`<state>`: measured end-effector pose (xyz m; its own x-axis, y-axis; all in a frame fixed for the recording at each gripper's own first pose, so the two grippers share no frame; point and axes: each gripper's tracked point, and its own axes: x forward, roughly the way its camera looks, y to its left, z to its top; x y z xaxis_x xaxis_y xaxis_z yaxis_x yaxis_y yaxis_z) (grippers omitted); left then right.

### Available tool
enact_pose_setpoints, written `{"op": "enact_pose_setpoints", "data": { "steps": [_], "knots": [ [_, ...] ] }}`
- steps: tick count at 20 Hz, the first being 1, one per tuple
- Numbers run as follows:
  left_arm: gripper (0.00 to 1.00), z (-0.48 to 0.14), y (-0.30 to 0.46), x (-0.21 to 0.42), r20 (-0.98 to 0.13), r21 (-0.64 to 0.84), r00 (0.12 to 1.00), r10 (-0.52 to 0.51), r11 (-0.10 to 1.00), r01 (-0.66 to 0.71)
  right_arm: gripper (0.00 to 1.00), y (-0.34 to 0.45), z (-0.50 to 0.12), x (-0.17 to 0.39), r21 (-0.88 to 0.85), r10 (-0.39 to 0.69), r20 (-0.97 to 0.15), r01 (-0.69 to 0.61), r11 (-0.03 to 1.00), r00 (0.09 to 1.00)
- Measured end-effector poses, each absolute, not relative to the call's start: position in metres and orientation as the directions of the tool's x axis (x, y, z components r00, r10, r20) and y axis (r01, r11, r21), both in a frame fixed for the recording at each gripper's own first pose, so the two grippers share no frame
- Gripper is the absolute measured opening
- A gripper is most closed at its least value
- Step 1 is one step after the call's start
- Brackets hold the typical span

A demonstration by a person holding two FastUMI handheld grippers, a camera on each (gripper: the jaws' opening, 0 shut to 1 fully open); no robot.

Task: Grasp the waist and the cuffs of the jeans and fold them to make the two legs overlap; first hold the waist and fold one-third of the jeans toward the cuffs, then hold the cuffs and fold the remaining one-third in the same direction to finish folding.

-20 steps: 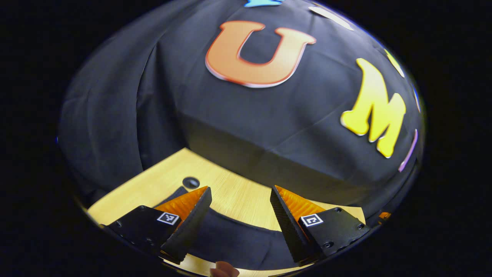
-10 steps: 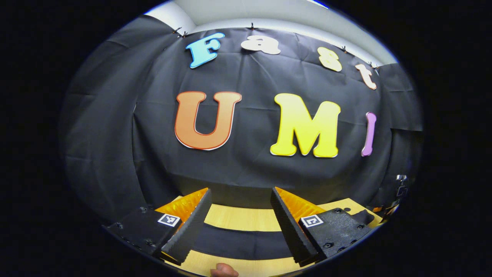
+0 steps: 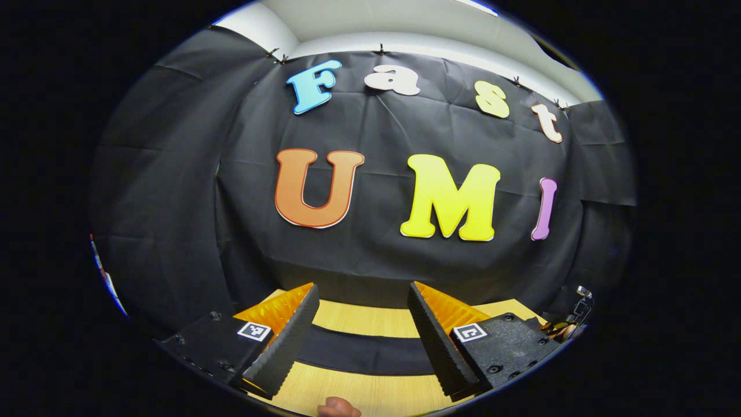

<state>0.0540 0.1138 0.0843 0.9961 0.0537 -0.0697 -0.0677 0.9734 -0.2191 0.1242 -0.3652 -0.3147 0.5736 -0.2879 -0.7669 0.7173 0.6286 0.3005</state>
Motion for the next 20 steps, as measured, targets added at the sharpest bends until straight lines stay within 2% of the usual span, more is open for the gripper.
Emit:
{"op": "enact_pose_setpoints", "data": {
  "steps": [1, 2, 4, 6, 7, 8, 9, 14, 16, 17, 20],
  "knots": [
    [0.98, 0.085, 0.116, 0.052, -0.071, -0.226, 0.996, 0.058, 0.971, -0.073, 0.82, -0.361, -0.321, 0.123, 0.328, -0.251, -0.786, 0.725, 0.605, 0.565],
    [0.98, 0.085, 0.117, 0.051, -0.071, -0.23, 0.996, 0.061, 0.97, -0.076, 0.61, -0.365, -0.32, 0.127, 0.357, -0.254, -0.774, 0.731, 0.581, 0.58],
    [0.98, 0.085, 0.118, 0.048, -0.071, -0.229, 0.995, 0.063, 0.97, -0.078, 0.42, -0.361, -0.314, 0.125, 0.5, -0.162, -0.771, 0.743, 0.444, 0.616],
    [0.98, 0.085, 0.117, 0.046, -0.071, -0.223, 0.996, 0.056, 0.972, -0.07, 0.14, -0.362, -0.313, 0.128, 0.626, -0.117, -0.736, 0.736, 0.258, 0.667],
    [0.98, 0.083, 0.116, 0.046, -0.075, -0.219, 0.996, 0.049, 0.974, -0.064, 0.14, -0.366, -0.309, 0.122, 0.669, -0.12, -0.715, 0.723, 0.172, 0.689],
    [0.98, 0.082, 0.115, 0.046, -0.077, -0.218, 0.996, 0.044, 0.974, -0.06, 0.09, -0.366, -0.312, 0.129, 0.69, -0.098, -0.706, 0.713, 0.125, 0.701],
    [0.98, 0.082, 0.114, 0.045, -0.079, -0.219, 0.996, 0.038, 0.974, -0.055, 0.05, -0.366, -0.312, 0.127, 0.691, -0.103, -0.703, 0.71, 0.135, 0.704],
    [1.0, 0.081, 0.118, 0.044, -0.081, -0.224, 0.996, 0.027, 0.974, -0.044, 0.03, -0.371, -0.287, 0.128, 0.698, -0.146, -0.665, 0.679, 0.226, 0.732],
    [0.98, 0.078, 0.121, 0.045, -0.085, -0.235, 0.996, 0.022, 0.971, -0.042, 0.03, -0.367, -0.269, 0.127, 0.694, -0.17, -0.641, 0.66, 0.289, 0.749],
    [0.9, 0.077, 0.12, 0.045, -0.089, -0.24, 0.996, 0.02, 0.97, -0.041, 0.03, -0.361, -0.26, 0.128, 0.685, -0.188, -0.626, 0.648, 0.333, 0.757],
    [0.98, 0.074, 0.124, 0.046, -0.093, -0.255, 0.996, 0.015, 0.966, -0.038, 0.03, -0.341, -0.225, 0.136, 0.602, -0.249, -0.563, 0.597, 0.529, 0.788]
  ]
}}
